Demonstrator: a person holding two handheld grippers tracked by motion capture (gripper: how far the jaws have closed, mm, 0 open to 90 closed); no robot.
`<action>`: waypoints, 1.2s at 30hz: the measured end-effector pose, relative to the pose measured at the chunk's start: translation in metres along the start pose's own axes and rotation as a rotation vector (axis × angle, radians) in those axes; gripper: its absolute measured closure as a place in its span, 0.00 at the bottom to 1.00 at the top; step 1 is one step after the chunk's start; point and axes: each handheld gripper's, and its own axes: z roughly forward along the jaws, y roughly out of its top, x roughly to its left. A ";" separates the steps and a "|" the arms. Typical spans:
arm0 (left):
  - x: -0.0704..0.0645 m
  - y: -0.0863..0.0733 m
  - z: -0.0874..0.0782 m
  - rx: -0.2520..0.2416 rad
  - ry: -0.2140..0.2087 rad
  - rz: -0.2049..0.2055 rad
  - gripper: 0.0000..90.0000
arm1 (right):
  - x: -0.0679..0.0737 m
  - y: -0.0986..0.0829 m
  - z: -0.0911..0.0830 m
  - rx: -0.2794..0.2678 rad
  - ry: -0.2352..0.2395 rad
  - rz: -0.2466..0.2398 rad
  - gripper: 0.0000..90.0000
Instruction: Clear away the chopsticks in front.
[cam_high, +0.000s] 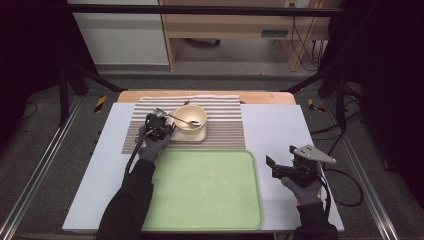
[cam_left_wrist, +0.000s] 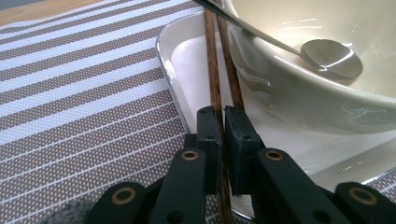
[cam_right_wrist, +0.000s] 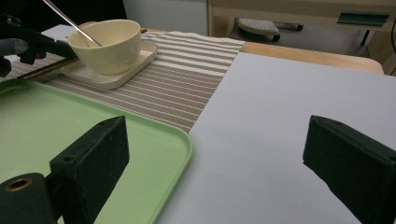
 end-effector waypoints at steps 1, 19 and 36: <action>0.000 0.000 0.000 0.000 0.000 0.000 0.94 | 0.000 0.000 0.000 0.000 0.000 0.000 0.08; 0.003 0.000 -0.016 -0.036 0.003 -0.033 0.94 | 0.000 0.000 0.000 0.006 -0.013 -0.018 0.06; 0.021 -0.019 -0.059 -0.082 0.006 -0.079 0.94 | 0.001 0.000 -0.001 0.006 -0.007 -0.022 0.05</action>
